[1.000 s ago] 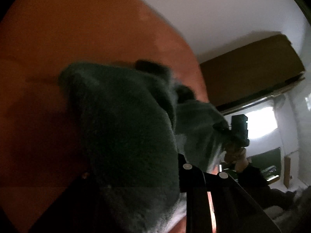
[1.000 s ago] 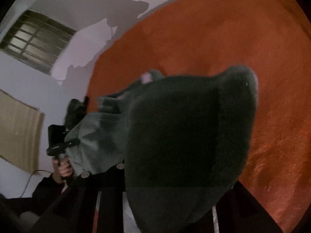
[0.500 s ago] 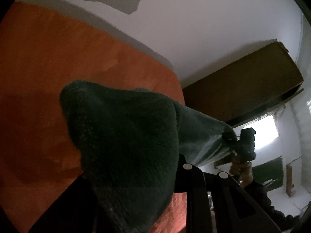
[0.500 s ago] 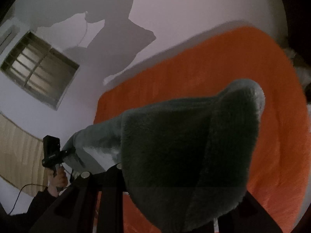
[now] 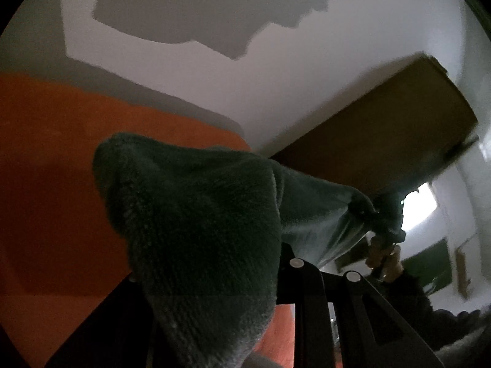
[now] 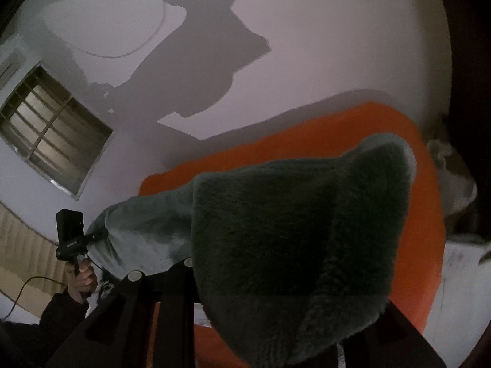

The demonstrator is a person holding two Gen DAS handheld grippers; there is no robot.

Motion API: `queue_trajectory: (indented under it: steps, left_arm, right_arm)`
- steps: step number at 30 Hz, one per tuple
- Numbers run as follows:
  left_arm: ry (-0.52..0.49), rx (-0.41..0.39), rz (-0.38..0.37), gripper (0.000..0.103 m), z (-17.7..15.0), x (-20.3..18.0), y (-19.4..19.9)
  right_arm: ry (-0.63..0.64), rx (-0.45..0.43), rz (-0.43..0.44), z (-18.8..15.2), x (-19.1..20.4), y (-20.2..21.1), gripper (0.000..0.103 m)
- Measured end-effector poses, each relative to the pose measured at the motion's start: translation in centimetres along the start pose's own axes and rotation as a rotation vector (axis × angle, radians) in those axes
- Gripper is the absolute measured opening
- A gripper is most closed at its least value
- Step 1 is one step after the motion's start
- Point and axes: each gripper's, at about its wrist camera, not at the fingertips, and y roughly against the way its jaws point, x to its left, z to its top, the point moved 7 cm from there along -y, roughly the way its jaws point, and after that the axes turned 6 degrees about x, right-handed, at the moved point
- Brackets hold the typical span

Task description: Fold clothes

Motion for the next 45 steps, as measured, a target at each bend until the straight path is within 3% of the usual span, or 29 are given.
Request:
queue_trajectory:
  steps: [8,12,13,14,15,17,19,22,23,27,30,33,37,39,41,43,45]
  left_arm:
    - [0.096,0.022,0.106,0.025,10.1,8.3,-10.5]
    - [0.103,0.027,0.211,0.027,16.3,11.9,-17.9]
    - [0.104,0.034,0.254,0.033,17.6,13.0,-19.3]
    - [0.112,0.046,0.295,0.039,18.7,14.0,-20.7]
    - [0.142,0.066,0.343,0.042,19.6,15.1,-22.0]
    - [0.233,0.104,0.450,0.044,21.1,18.0,-23.6]
    - [0.311,0.117,0.489,0.045,22.1,20.0,-23.7]
    - [0.368,0.166,0.516,0.049,23.0,21.3,-22.9]
    - [0.372,0.229,0.538,0.054,23.2,21.2,-22.9]
    - [0.275,0.513,0.687,0.057,23.8,21.4,-25.3]
    - [0.315,0.571,0.654,0.057,25.3,20.8,-25.9]
    - [0.283,0.628,0.586,0.058,26.2,20.4,-24.3]
    - [0.192,0.707,0.699,0.061,27.4,20.9,-21.8]
    - [0.186,0.666,0.788,0.061,29.1,21.5,-20.3]
    - [0.204,0.572,0.845,0.061,31.1,21.8,-18.3]
    - [0.225,0.387,0.821,0.061,32.8,21.2,-15.3]
    - [0.244,0.164,0.706,0.061,33.1,20.3,-12.0]
  right_arm:
    - [0.045,0.033,-0.114,12.0,-8.7,-10.1,0.023]
    - [0.013,0.050,-0.190,17.4,-13.8,-16.3,0.024]
    - [0.023,0.053,-0.226,18.6,-15.0,-17.9,0.026]
    - [0.028,0.065,-0.268,19.8,-16.3,-19.7,0.035]
    - [0.022,0.094,-0.344,20.9,-18.1,-21.7,0.052]
    - [-0.004,0.119,-0.507,22.7,-21.0,-23.8,0.073]
    - [-0.037,0.058,-0.637,24.8,-22.0,-23.6,0.075]
    - [-0.063,-0.110,-0.779,27.6,-20.5,-22.6,0.080]
    - [-0.087,-0.096,-0.747,26.8,-20.6,-22.6,0.082]
    - [-0.182,-0.042,-0.617,23.4,-20.9,-22.7,0.082]
    - [-0.261,-0.010,-0.502,20.4,-21.1,-22.6,0.082]
    - [-0.422,-0.041,-0.282,13.1,-21.2,-22.4,0.082]
    - [-0.633,-0.051,-0.154,5.6,-23.4,-23.4,0.082]
    - [-0.675,-0.051,-0.106,3.5,-23.8,-24.4,0.082]
    - [-0.685,-0.084,-0.075,3.3,-23.9,-24.9,0.082]
    - [-0.684,-0.127,-0.047,3.7,-24.0,-25.3,0.082]
    - [-0.692,-0.156,-0.036,4.2,-24.2,-25.8,0.082]
